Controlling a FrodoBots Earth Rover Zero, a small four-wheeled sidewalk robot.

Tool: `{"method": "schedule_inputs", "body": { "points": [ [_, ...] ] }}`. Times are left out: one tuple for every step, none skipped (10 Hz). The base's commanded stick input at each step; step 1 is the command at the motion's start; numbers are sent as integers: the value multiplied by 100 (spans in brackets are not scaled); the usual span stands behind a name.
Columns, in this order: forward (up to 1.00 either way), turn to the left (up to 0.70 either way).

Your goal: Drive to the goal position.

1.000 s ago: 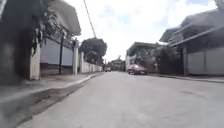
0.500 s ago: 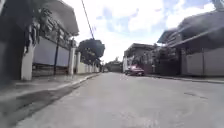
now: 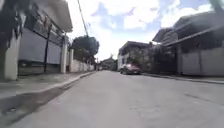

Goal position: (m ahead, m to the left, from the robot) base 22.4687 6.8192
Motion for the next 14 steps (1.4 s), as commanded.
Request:
{"method": "schedule_inputs", "body": {
  "points": [
    [70, -35],
    [70, -35],
    [70, 0],
    [70, -35],
    [70, -35],
    [70, -35],
    [70, -35],
    [70, -35],
    [70, 0],
    [70, 0],
    [70, 0],
    [70, 0],
    [70, 0],
    [70, 0]
  ]
}}
